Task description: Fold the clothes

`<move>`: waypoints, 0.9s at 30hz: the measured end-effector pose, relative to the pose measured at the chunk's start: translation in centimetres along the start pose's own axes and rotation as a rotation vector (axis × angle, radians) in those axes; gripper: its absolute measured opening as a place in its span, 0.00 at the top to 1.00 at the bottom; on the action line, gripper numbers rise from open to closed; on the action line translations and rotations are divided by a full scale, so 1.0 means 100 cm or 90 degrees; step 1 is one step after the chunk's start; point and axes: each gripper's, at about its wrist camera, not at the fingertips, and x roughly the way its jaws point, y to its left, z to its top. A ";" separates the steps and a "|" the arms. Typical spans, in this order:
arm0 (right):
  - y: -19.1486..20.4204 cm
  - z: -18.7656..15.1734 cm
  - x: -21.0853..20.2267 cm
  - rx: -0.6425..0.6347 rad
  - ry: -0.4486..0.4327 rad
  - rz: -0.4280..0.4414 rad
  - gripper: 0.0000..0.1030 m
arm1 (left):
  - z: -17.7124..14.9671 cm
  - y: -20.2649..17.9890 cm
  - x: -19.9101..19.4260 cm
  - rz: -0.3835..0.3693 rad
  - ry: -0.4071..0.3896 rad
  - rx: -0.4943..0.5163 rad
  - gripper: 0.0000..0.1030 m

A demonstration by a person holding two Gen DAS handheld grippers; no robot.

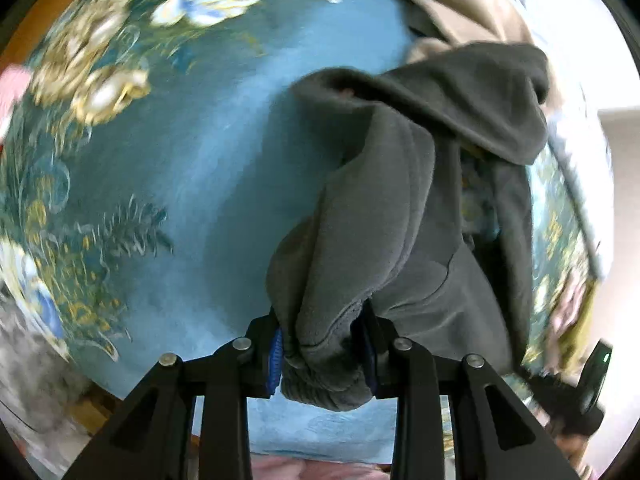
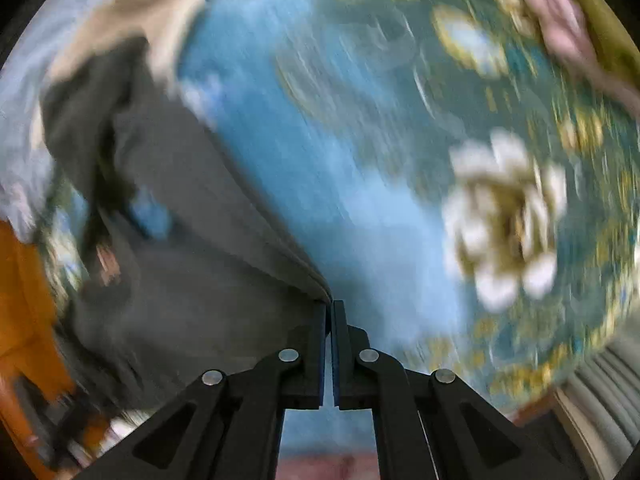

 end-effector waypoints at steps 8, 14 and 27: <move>0.040 -0.074 0.048 -0.131 0.107 -0.004 0.98 | 0.047 0.020 -0.033 0.172 -0.108 0.052 0.69; 0.095 -0.073 0.038 -0.218 0.089 0.049 0.93 | 0.099 0.066 -0.051 0.262 -0.136 0.068 0.68; 0.070 0.021 0.005 -0.066 -0.024 0.048 0.36 | 0.047 0.138 -0.064 0.095 -0.148 -0.187 0.45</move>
